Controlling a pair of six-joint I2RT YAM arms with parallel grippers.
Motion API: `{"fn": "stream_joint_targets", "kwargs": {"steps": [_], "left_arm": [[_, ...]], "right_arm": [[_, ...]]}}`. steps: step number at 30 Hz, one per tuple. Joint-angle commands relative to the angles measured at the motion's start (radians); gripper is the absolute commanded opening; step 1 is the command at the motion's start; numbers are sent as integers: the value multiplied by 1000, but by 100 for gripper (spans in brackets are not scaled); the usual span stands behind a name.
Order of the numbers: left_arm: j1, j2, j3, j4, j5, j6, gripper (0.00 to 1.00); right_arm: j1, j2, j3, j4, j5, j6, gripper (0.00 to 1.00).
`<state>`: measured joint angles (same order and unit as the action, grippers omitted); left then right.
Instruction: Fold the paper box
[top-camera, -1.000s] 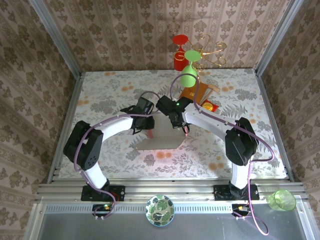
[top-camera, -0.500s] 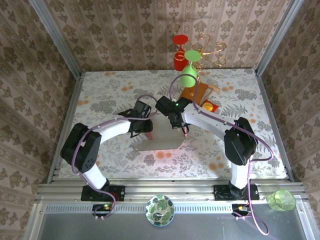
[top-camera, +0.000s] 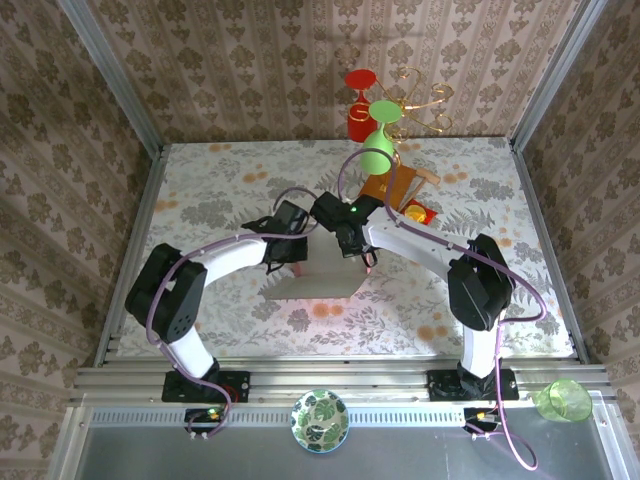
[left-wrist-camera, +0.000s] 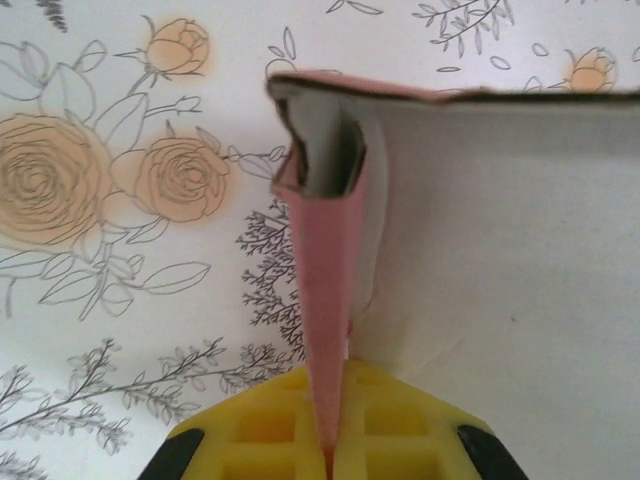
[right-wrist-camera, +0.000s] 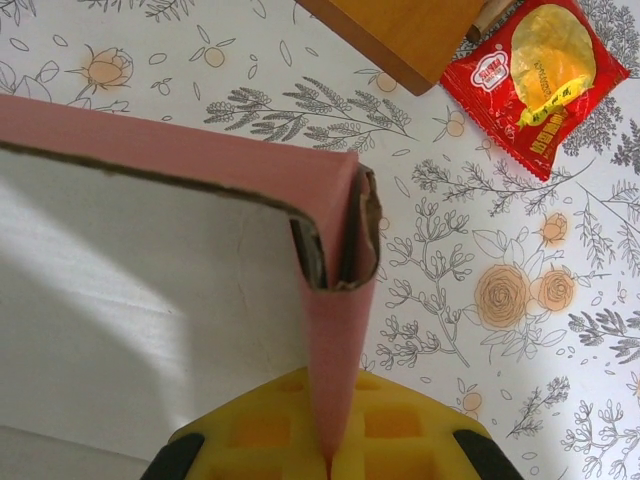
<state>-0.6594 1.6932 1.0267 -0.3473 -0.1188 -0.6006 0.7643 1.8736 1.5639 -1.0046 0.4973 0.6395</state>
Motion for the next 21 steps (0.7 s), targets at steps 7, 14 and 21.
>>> {"fn": "stream_joint_targets", "kwargs": {"steps": [7, 14, 21], "left_arm": [[-37, 3, 30, -50, -94, -17, 25], [-14, -190, 27, -59, 15, -46, 55], [131, -402, 24, -102, 149, -186, 58]], "right_arm": [[5, 10, -11, -32, 25, -13, 0], [4, -43, -72, 54, 25, -26, 0], [2, -191, -264, 334, 15, -101, 0]]}}
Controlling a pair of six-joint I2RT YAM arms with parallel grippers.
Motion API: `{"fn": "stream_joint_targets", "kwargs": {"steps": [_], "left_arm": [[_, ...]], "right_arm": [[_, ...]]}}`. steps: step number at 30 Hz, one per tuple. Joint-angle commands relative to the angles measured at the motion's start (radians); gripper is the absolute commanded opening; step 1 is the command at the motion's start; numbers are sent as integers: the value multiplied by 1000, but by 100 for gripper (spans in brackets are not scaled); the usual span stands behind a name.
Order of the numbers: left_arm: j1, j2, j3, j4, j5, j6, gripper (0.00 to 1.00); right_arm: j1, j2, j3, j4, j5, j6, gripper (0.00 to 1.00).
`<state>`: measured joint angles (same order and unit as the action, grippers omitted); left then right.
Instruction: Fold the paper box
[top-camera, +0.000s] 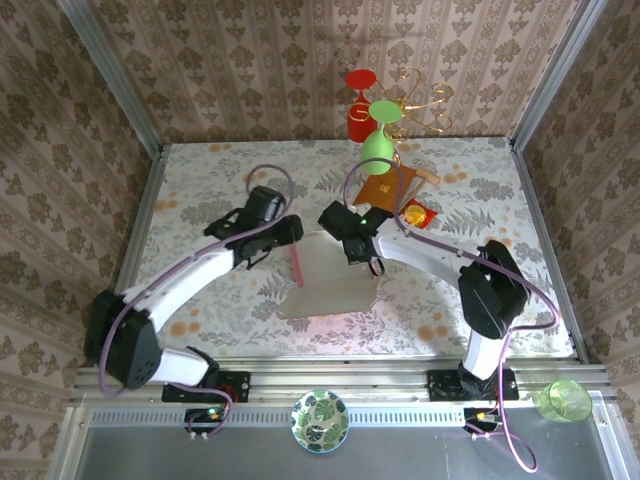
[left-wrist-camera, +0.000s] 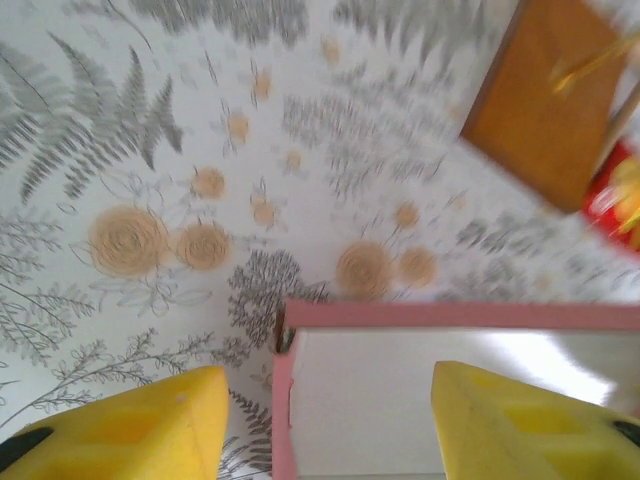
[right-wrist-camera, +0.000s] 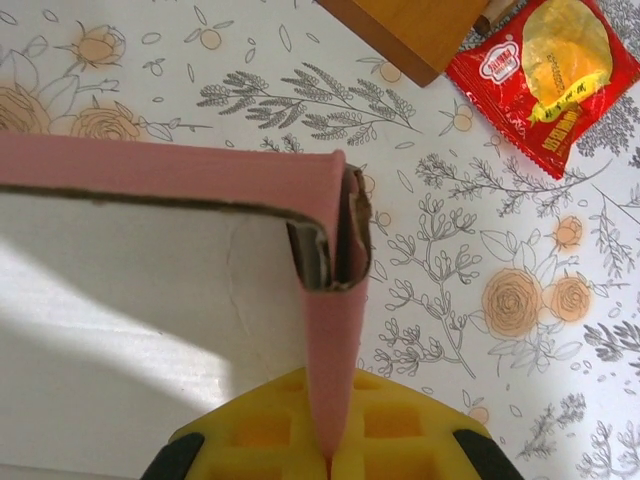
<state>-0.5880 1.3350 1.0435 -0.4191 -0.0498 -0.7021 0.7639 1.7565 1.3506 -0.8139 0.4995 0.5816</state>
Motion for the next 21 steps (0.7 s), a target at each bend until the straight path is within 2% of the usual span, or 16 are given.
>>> {"fn": "stream_joint_targets", "kwargs": {"steps": [1, 4, 8, 15, 21], "left_arm": [[91, -54, 2, -20, 116, -111, 59], [168, -45, -3, 28, 211, -187, 59], [182, 5, 20, 56, 283, -270, 58], [185, 23, -49, 117, 305, -338, 56], [183, 25, -114, 168, 334, -392, 49]], "right_arm": [[3, -97, -87, 196, 9, -60, 0], [3, -149, -178, 335, 12, -88, 0], [2, -190, -279, 496, 7, -123, 0], [1, -223, -424, 756, -9, -169, 0], [-4, -217, -485, 866, -3, -182, 0]]}}
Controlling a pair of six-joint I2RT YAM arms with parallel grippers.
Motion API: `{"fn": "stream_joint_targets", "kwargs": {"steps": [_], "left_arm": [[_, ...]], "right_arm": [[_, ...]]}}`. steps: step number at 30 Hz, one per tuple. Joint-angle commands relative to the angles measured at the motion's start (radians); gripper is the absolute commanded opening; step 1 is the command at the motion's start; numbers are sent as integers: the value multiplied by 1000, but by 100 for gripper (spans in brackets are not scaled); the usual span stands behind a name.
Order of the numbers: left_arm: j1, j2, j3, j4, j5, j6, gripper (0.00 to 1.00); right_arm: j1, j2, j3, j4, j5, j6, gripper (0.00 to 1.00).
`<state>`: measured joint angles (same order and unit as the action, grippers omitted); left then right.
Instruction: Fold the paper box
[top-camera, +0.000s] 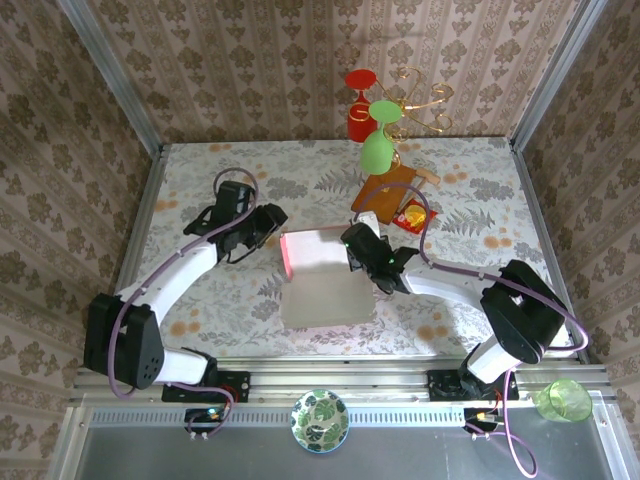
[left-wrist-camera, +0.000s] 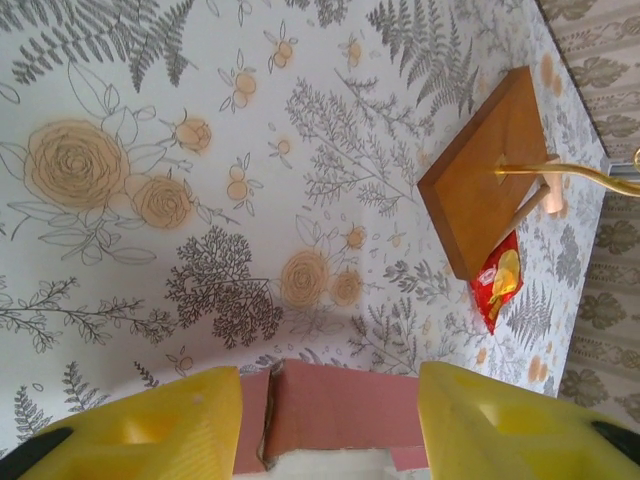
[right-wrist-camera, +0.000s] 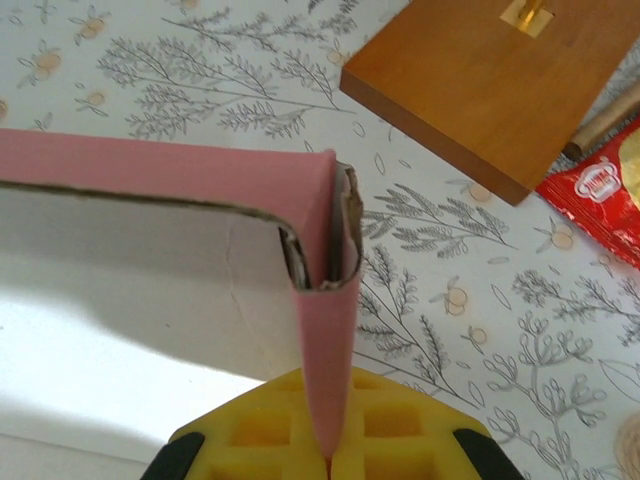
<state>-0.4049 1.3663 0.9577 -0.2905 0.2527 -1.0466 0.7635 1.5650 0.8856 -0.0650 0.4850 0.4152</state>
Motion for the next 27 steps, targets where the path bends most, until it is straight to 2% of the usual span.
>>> {"fn": "stream_joint_targets", "kwargs": {"steps": [1, 6, 13, 27], "left_arm": [[0, -11, -40, 40, 33, -55, 48], [0, -34, -100, 80, 34, -93, 44], [-4, -44, -147, 119, 36, -125, 31], [-84, -93, -242, 181, -22, -198, 21]], "right_arm": [[-5, -23, -25, 125, 13, -11, 0], [-11, -21, -59, 171, 11, -10, 0], [-10, -9, -72, 184, 19, 9, 0], [-17, 7, -133, 252, 58, 93, 0]]}}
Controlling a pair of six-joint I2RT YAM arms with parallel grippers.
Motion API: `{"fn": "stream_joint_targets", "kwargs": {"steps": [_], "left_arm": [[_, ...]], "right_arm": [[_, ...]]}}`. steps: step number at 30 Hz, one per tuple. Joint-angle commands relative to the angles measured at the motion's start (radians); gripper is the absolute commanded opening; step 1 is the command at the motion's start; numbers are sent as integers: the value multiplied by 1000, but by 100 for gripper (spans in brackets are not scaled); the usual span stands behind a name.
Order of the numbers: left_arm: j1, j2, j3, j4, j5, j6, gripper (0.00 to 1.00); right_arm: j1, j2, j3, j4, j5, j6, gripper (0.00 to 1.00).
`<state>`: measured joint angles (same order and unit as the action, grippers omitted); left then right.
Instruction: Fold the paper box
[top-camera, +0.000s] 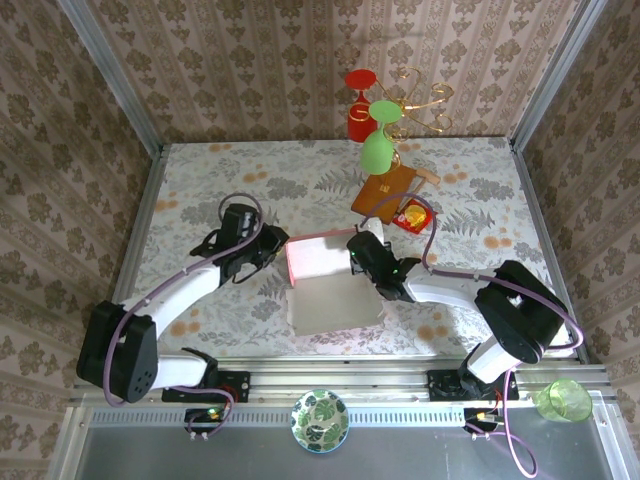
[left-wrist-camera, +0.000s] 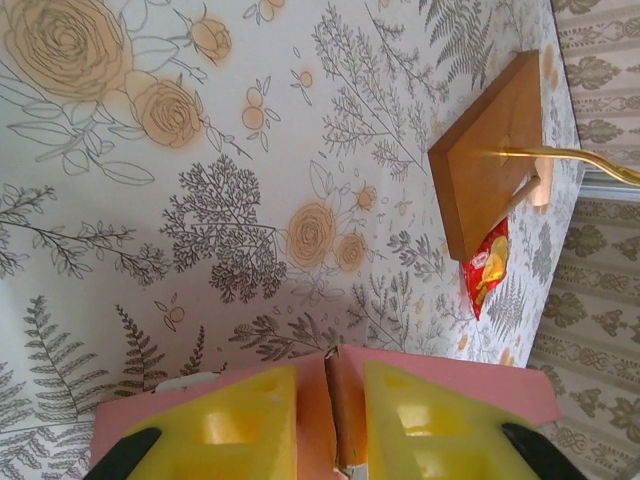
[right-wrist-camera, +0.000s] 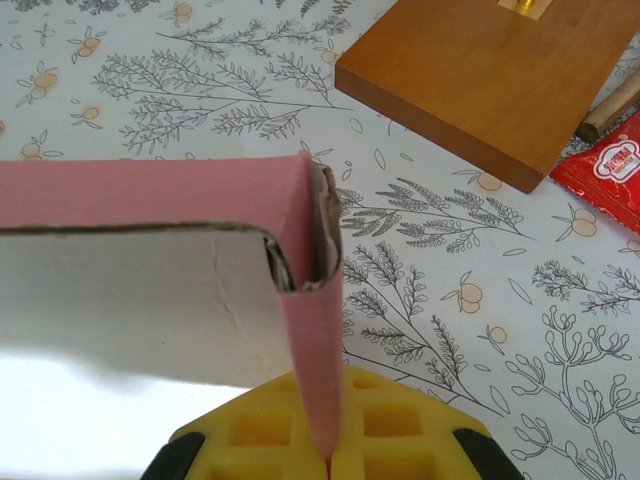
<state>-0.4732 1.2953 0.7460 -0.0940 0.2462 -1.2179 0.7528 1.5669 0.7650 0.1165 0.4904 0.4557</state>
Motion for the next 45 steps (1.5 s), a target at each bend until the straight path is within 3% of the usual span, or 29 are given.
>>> {"fn": "stream_joint_targets", "kwargs": {"steps": [1, 24, 26, 32, 34, 38, 41, 43, 45], "left_arm": [[-18, -25, -37, -13, -20, -31, 20], [47, -2, 53, 15, -35, 113, 13], [54, -17, 58, -16, -45, 124, 16], [81, -112, 107, -211, -98, 254, 38], [95, -138, 106, -291, -82, 252, 40], [94, -230, 88, -475, -103, 124, 42], [55, -335, 47, -564, -149, -97, 45], [-16, -377, 40, -663, -207, -285, 45], [-62, -381, 33, -696, -198, -429, 44]], "right_arm": [[-8, 5, -21, 84, 58, 57, 0], [-85, 103, 47, 278, -8, 56, 0], [-87, 108, 51, 279, -6, 51, 0], [-98, 96, 48, 236, 6, 68, 0], [-101, 84, 53, 198, 26, 101, 0], [-106, 66, 70, 119, 55, 192, 0], [-106, 59, 90, 57, 89, 263, 0], [-106, 61, 107, 24, 105, 296, 0], [-106, 72, 127, -1, 109, 318, 0]]}}
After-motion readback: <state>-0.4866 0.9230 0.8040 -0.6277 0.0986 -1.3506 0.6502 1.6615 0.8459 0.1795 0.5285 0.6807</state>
